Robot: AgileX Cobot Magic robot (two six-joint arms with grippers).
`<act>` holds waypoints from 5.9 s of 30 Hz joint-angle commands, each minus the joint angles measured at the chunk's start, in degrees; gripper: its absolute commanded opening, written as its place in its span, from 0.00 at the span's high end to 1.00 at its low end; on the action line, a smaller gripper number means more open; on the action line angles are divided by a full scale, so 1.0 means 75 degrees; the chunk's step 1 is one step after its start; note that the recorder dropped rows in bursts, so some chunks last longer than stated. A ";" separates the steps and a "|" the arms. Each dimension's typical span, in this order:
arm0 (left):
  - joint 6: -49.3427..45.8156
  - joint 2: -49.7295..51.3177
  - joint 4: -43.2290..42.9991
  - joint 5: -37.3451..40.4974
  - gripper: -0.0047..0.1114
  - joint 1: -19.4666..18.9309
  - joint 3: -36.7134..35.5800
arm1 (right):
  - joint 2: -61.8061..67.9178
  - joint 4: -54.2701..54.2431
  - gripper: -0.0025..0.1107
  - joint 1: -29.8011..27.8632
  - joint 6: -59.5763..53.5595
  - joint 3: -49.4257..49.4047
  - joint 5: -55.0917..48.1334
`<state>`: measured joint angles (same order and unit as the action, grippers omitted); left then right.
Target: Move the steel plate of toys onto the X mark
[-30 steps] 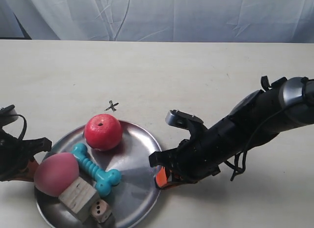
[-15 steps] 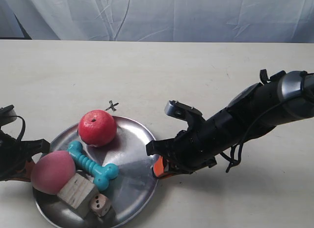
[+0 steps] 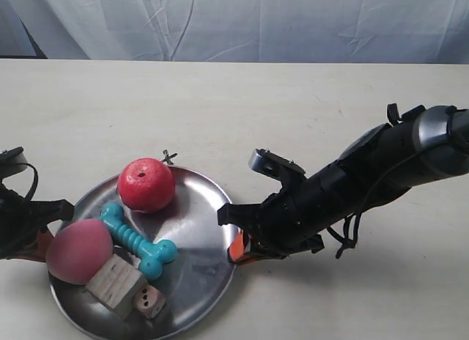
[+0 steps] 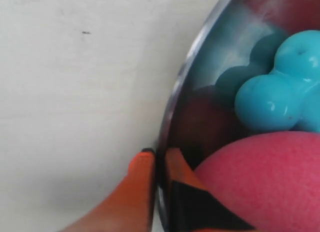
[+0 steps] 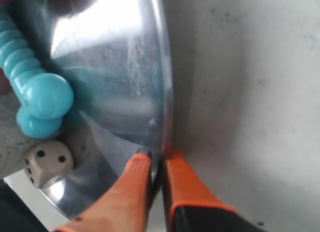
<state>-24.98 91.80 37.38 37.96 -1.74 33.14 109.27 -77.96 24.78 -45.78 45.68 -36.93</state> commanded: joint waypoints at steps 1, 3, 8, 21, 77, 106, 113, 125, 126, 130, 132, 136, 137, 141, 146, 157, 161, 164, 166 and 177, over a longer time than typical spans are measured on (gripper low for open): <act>0.0044 -0.0059 0.0547 0.0602 0.96 0.0032 0.0178 | -0.0052 -0.0207 0.98 0.0067 -0.0061 0.0401 -0.0861; 0.0062 -0.0059 0.0528 0.0660 0.96 0.0032 0.0258 | -0.0052 -0.0102 0.98 0.0067 0.0209 0.0575 -0.0863; 0.0176 -0.0059 0.0396 0.0766 0.96 0.0032 0.0572 | -0.0052 0.0752 0.98 0.0067 0.1014 0.1149 -0.0863; 0.0921 0.0234 -0.0116 0.0693 0.96 0.0032 0.1470 | 0.0815 0.1247 0.98 -0.0159 0.1788 0.2420 -0.1694; -0.0948 0.2652 0.1189 0.0334 0.96 0.0032 0.3941 | 0.2533 0.2656 0.98 -0.0799 0.3265 0.4849 -0.1690; -0.0948 0.2664 0.0481 -0.0370 0.65 0.0032 0.3874 | 0.2439 0.3157 0.64 -0.1112 0.3392 0.4849 -0.1762; -0.0931 0.2664 -0.0068 -0.0430 0.65 0.0001 0.3874 | 0.2338 0.3760 0.64 -0.1112 0.3739 0.4849 -0.1745; -0.0241 0.2331 -0.0665 -0.0542 0.66 -0.0371 0.3874 | 0.1830 0.4761 0.64 -0.1112 0.4346 0.4849 -0.1739; -0.0148 0.2227 -0.0679 -0.0546 0.66 -0.0457 0.3874 | 0.1745 0.4899 0.64 -0.1112 0.4416 0.4849 -0.1739; 0.0024 0.1804 -0.0621 -0.0486 0.68 -0.0673 0.3874 | 0.1526 0.5440 0.64 -0.1112 0.4737 0.4849 -0.1646; 0.0073 0.1624 -0.0603 -0.0437 0.68 -0.0685 0.3874 | 0.1405 0.5593 0.64 -0.1112 0.4846 0.4849 -0.1690; 0.0073 0.1174 -0.0592 -0.0265 0.71 -0.0685 0.3874 | 0.1097 0.5855 0.65 -0.1112 0.4860 0.4849 -0.1875; 0.0084 0.1038 -0.0592 -0.0232 0.73 -0.0685 0.3874 | 0.1003 0.5967 0.67 -0.1112 0.4860 0.4849 -0.1961; 0.0126 0.0439 -0.0627 -0.0132 0.84 -0.0685 0.3874 | 0.0541 0.6535 0.87 -0.1112 0.4860 0.4849 -0.2286; 0.0126 -0.0419 -0.0815 -0.0009 0.96 -0.0685 0.3874 | -0.0242 0.7195 0.98 -0.1093 0.4890 0.4820 -0.2892; 0.0285 -0.3297 -0.0787 -0.0453 0.96 -0.0668 0.3209 | -0.3773 0.7712 0.98 -0.1091 0.4901 0.1629 -0.0258; 0.0304 -0.4785 -0.0760 -0.0783 0.96 -0.0668 0.2298 | -0.5188 0.7730 0.98 -0.1091 0.4901 0.0004 0.1113; 0.0304 -0.5823 -0.0760 -0.0894 0.96 -0.0668 0.1811 | -0.6233 0.7730 0.98 -0.1091 0.4901 -0.0954 0.1813; 0.0304 -0.6467 -0.0760 -0.0948 0.96 -0.0668 0.1565 | -0.6927 0.7716 0.98 -0.1091 0.4901 -0.1487 0.2219; 0.0278 -0.8059 0.1309 -0.1768 0.96 -0.0668 0.0827 | -0.9154 0.7420 0.98 -0.1091 0.4901 -0.2100 0.2075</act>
<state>-22.94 31.88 41.58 26.93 -6.74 40.04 42.53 -22.13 16.83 -8.99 30.39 -21.35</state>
